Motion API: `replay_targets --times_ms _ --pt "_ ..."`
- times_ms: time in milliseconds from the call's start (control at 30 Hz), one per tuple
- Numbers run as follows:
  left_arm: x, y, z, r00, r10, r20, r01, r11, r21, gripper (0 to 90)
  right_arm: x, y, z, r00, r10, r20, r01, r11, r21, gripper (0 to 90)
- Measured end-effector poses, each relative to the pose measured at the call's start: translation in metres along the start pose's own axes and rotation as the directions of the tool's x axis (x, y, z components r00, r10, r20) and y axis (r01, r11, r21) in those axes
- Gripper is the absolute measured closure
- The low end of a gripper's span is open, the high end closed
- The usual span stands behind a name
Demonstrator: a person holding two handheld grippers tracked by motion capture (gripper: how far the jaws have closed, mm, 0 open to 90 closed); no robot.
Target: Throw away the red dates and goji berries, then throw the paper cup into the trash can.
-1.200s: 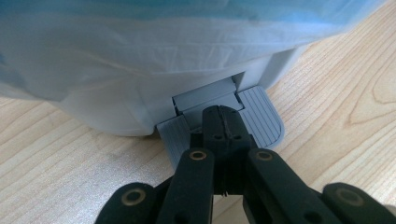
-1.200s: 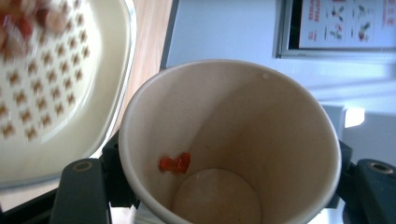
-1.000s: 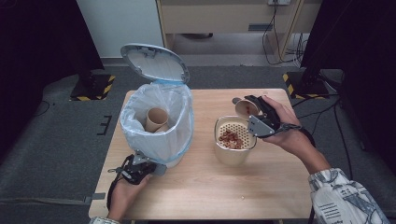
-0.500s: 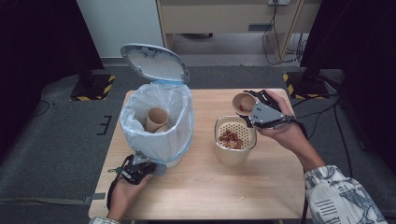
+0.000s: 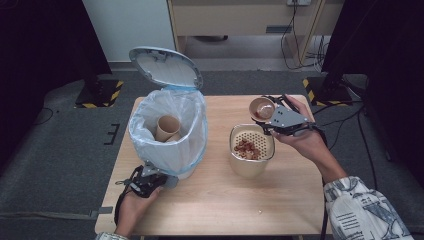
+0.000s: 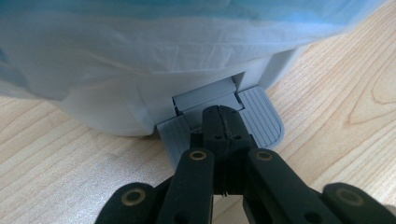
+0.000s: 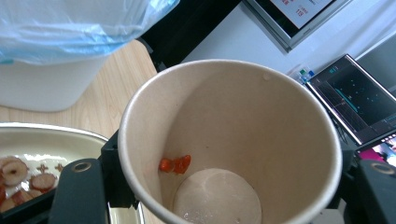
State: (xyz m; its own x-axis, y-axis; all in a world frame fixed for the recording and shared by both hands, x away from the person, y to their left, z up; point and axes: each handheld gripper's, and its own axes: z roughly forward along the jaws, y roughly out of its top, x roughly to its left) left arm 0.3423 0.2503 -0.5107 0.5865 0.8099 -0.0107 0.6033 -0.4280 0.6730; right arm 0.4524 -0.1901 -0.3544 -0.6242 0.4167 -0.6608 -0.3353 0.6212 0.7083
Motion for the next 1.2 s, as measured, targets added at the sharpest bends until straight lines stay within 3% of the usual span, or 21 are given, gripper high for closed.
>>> replay_targets --times_ms 233,533,1200 --pt "0.0 0.0 0.0 1.0 0.0 0.001 0.0 1.0 0.0 90.0 -0.003 0.009 0.0 0.9969 0.078 -0.01 -0.078 0.996 -0.035 28.9" --pt "0.0 0.0 0.0 1.0 0.001 0.0 -0.001 1.0 0.0 90.0 -0.006 0.024 0.006 0.9901 0.135 -0.04 -0.136 0.989 -0.049 29.0" --pt "0.0 0.0 0.0 1.0 -0.001 0.0 0.001 1.0 -0.001 90.0 0.002 0.07 0.029 0.9777 0.174 -0.117 -0.185 0.979 -0.09 29.3"
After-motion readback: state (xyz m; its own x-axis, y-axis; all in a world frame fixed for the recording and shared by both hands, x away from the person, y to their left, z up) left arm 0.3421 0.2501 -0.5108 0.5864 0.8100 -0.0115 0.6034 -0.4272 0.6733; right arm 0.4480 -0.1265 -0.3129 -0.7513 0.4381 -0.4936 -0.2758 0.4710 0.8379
